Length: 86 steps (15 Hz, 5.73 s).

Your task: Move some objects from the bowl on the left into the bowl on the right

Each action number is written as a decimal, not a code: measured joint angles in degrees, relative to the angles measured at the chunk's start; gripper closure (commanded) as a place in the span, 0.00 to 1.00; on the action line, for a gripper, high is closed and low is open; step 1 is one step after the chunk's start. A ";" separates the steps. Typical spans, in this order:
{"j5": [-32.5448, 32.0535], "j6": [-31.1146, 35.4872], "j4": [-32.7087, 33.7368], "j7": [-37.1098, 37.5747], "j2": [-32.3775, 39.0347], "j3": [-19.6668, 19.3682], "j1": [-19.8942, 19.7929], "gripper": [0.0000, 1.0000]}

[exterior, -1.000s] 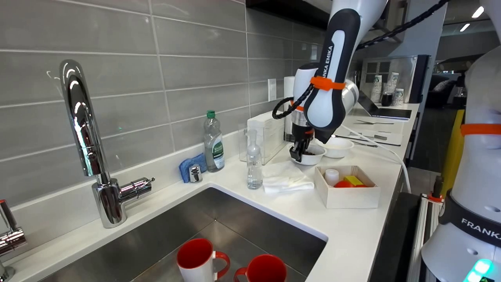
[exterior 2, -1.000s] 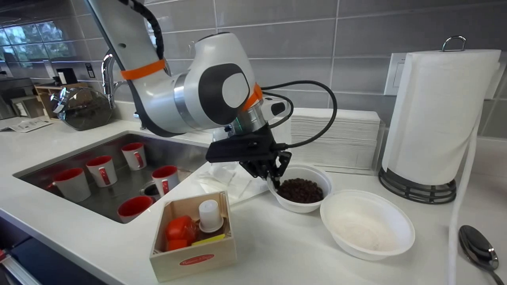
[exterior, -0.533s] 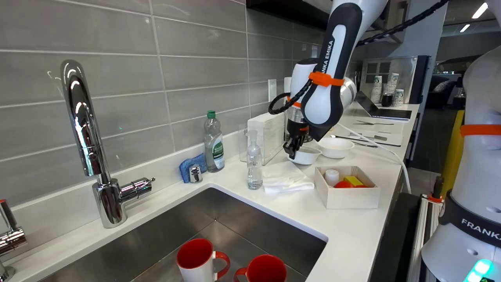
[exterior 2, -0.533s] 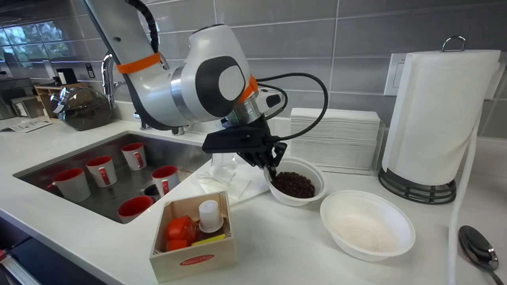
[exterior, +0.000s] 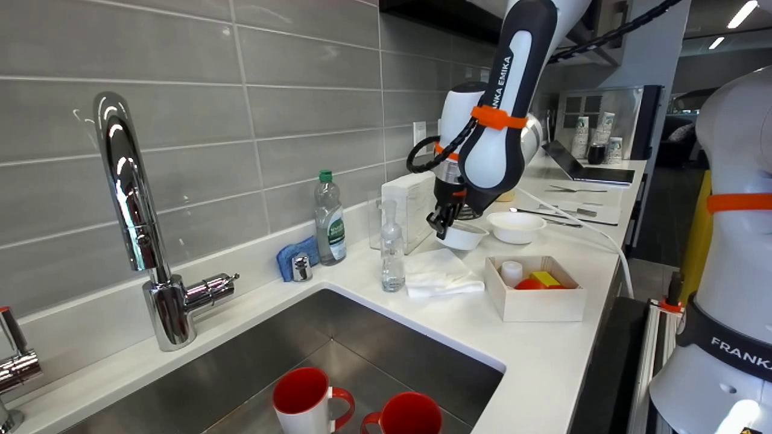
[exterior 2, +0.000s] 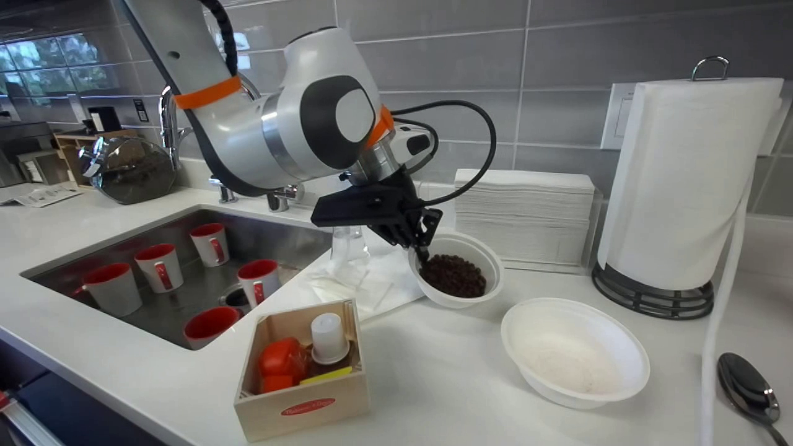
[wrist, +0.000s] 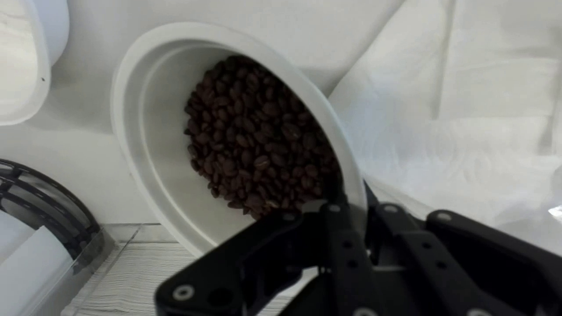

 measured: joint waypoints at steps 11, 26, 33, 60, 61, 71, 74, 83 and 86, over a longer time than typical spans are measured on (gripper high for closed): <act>-0.01 -1.50 0.77 8.63 2.91 -26.05 26.54 1.00; 2.13 -8.52 2.28 8.39 -6.27 -62.63 47.99 1.00; 11.81 -8.50 4.57 0.54 -15.01 -51.93 34.92 1.00; 39.15 -16.08 -7.43 -20.53 -37.74 -12.66 -7.16 1.00; 40.73 -15.31 -7.34 -22.23 -37.83 -15.83 -3.71 1.00; 41.36 -13.28 -5.04 -27.24 -40.34 -25.25 4.89 1.00; 41.36 -12.08 -5.48 -25.72 -40.41 -20.99 3.25 1.00; 42.35 -3.97 -6.10 -20.91 -38.94 -9.90 -4.89 1.00; 44.04 -1.35 -6.15 -20.44 -37.85 -7.38 -7.69 1.00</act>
